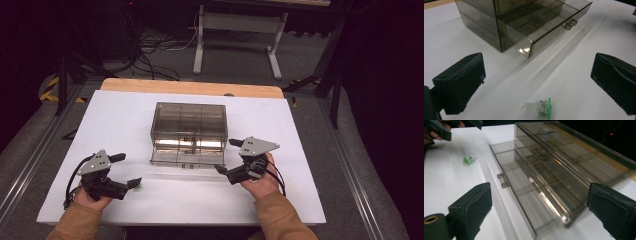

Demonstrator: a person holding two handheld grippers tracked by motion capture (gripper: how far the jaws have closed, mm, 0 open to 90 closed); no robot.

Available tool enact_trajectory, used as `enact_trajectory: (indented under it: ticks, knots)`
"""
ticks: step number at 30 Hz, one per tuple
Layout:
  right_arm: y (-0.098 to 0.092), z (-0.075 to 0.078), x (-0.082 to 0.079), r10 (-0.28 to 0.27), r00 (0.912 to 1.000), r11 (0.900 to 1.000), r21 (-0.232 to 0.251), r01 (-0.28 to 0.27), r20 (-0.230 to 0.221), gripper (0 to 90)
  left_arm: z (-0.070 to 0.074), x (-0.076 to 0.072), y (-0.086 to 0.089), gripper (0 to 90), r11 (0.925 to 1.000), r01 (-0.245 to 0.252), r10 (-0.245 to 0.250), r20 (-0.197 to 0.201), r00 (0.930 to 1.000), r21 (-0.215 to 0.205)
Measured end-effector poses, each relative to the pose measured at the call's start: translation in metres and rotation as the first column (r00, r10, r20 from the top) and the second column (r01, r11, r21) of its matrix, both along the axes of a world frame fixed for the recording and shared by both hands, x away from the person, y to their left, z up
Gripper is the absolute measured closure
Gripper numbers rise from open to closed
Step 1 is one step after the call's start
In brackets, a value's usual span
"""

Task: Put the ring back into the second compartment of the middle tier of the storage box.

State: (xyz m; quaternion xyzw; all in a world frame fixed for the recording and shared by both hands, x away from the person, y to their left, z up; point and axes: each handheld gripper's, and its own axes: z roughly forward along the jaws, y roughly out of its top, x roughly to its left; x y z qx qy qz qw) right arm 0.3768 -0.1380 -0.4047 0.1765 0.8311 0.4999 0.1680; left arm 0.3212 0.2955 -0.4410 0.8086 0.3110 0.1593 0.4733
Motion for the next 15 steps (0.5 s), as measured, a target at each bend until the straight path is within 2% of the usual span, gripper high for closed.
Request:
enact_trajectory:
  ticks: [2, 4, 5, 6, 7, 8, 9, 12, 15]
  knots:
    - [-0.009, -0.004, -0.001, -0.022, 0.9997, 1.0, 0.011, 0.022, -0.004, 6.1, 0.0, 0.0, -0.002, 0.8, 1.0, -0.004, 0.004, -0.022, 0.9998, 0.007]
    - [-0.018, -0.007, -0.003, -0.045, 0.999, 0.999, 0.024, 0.045, -0.009, 5.5, 0.0, 0.001, -0.002, 1.6, 0.9997, 0.002, -0.002, -0.016, 0.9999, 0.023]
    - [-0.022, -0.009, -0.003, -0.057, 0.9983, 0.998, 0.028, 0.057, -0.01, 5.3, 0.0, 0.001, -0.002, 1.8, 0.9999, 0.001, 0.0, -0.035, 0.9994, 0.01]
    - [-0.026, -0.011, -0.004, -0.064, 0.9979, 0.997, 0.034, 0.064, -0.012, 5.1, 0.0, 0.002, -0.001, 2.0, 0.9998, 0.002, -0.001, -0.033, 0.9995, 0.021]
    - [-0.031, -0.013, -0.004, -0.073, 0.9971, 0.996, 0.042, 0.074, -0.021, 4.6, 0.0, 0.002, -0.002, 2.3, 1.0, 0.006, -0.006, -0.055, 0.9984, 0.004]
    - [-0.035, -0.015, -0.005, -0.086, 0.996, 0.995, 0.048, 0.087, -0.025, 3.7, 0.0, 0.003, -0.001, 2.8, 0.9998, 0.011, -0.01, -0.055, 0.9984, 0.015]
    - [-0.038, -0.018, -0.006, -0.1, 0.9947, 0.994, 0.052, 0.101, -0.023, 2.5, 0.0, 0.003, -0.002, 3.6, 0.9999, 0.011, -0.01, -0.073, 0.9973, 0.01]
    - [-0.049, -0.026, -0.01, -0.128, 0.9911, 0.989, 0.068, 0.13, -0.036, 1.2, -0.001, 0.003, -0.005, 3.7, 0.998, 0.023, -0.019, -0.064, 0.9977, 0.058]
    - [-0.058, -0.033, -0.014, -0.159, 0.9867, 0.985, 0.068, 0.161, -0.035, 0.0, -0.001, 0.005, -0.008, 3.6, 0.9974, 0.033, -0.028, -0.074, 0.9969, 0.064]
